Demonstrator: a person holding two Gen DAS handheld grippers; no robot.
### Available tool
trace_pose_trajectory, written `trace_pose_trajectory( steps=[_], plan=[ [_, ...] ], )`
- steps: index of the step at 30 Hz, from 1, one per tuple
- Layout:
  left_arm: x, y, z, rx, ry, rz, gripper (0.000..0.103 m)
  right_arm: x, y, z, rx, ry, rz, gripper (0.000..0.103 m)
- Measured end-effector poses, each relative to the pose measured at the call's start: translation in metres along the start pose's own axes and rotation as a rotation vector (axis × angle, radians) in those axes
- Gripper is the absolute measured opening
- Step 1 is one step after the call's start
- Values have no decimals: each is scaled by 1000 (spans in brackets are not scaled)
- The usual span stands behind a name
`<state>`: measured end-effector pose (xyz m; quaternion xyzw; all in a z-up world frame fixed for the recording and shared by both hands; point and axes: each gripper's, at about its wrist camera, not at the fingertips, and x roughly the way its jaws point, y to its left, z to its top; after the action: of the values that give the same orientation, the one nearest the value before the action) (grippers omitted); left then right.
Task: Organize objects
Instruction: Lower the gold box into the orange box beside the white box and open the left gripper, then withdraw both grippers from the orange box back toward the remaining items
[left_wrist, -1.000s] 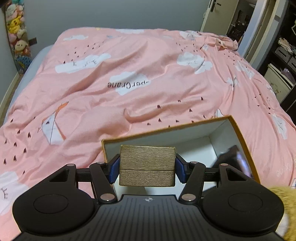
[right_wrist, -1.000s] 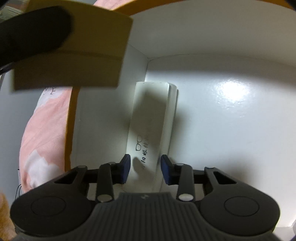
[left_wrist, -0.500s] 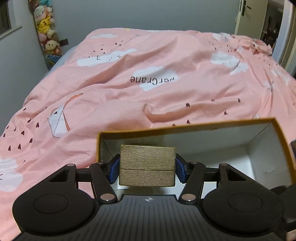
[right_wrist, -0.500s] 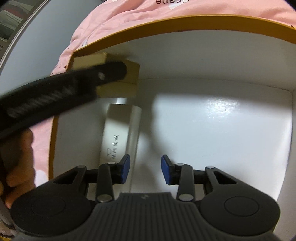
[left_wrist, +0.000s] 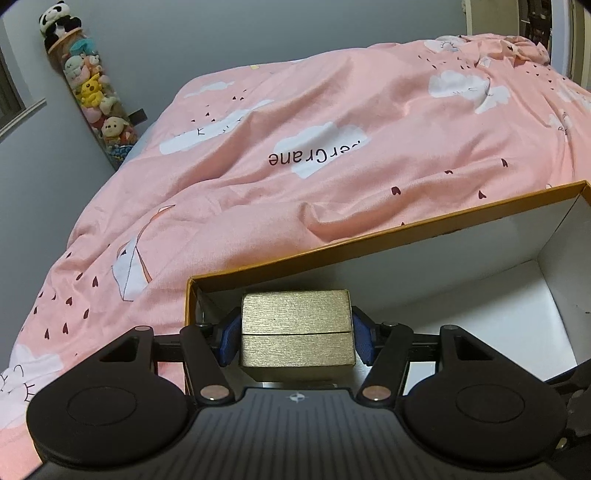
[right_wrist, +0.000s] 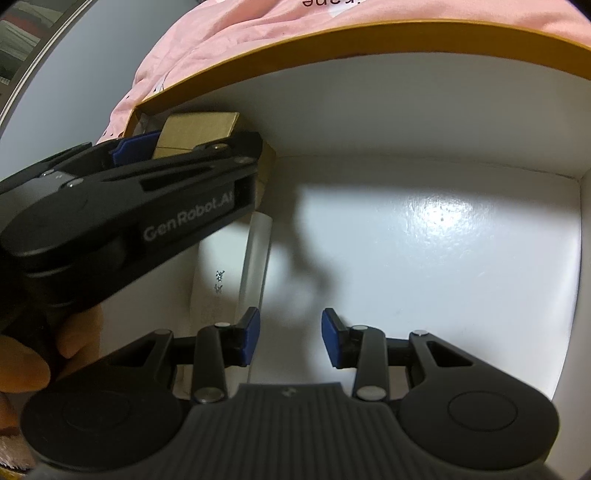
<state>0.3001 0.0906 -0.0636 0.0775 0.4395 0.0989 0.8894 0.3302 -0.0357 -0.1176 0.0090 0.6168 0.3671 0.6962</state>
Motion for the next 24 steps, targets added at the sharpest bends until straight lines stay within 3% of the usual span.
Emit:
trace_pose_trajectory(
  steps=[10, 16, 24],
  plan=[
    [-6, 12, 3, -34, -8, -71, 76, 3, 13, 8, -32, -43, 13, 40],
    [-34, 47, 7, -130, -38, -207, 76, -4, 22, 21, -66, -92, 9, 40],
    [-52, 90, 2, -147, 46, -250, 73, -8, 30, 49, -56, -178, 25, 43]
  ],
)
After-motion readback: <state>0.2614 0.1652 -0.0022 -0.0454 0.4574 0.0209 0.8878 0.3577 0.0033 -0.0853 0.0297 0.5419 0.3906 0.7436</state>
